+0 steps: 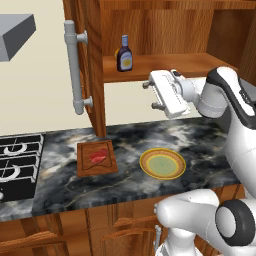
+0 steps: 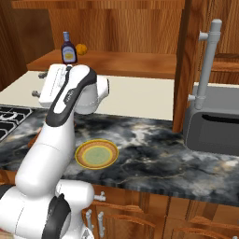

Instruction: Pick the steak from the plate and place it on the cutting board. Then pick the condiment bottle from the cabinet and place it next to the cutting board.

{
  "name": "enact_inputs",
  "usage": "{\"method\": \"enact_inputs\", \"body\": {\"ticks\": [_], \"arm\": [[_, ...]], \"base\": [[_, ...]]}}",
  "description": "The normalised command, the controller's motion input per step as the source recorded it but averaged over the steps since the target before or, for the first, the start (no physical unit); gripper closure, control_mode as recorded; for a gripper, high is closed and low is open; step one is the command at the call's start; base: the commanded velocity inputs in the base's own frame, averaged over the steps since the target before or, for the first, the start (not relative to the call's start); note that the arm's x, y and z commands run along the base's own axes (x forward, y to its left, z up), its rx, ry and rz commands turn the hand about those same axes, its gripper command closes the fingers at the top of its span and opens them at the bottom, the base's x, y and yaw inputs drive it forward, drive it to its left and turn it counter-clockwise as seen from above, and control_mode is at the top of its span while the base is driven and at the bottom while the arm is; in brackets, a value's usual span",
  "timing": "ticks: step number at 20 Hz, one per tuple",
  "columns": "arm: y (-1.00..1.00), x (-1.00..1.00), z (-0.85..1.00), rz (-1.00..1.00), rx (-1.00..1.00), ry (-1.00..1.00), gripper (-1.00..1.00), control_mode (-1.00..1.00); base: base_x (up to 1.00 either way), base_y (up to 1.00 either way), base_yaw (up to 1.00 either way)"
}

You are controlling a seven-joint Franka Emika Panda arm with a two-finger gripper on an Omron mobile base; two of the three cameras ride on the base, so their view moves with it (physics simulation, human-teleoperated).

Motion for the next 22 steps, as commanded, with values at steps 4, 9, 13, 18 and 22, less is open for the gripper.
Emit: {"method": "enact_inputs", "body": {"ticks": [4,9,13,18,22], "arm": [[0.0,0.0,0.33,0.0,0.0,0.02,-1.0,-1.0],[0.0,0.05,0.33,0.0,0.0,0.04,-1.0,-1.0],[-0.04,0.25,0.17,-0.02,0.0,0.1,-1.0,-1.0],[-0.07,0.39,0.05,-0.08,0.0,0.16,-1.0,-1.0],[-0.04,0.4,0.08,-0.08,0.0,0.14,-1.0,-1.0]], "base": [[0.0,0.0,0.0],[0.0,0.0,0.0],[0.0,0.0,0.0],[0.0,0.0,0.0],[0.0,0.0,0.0]]}}
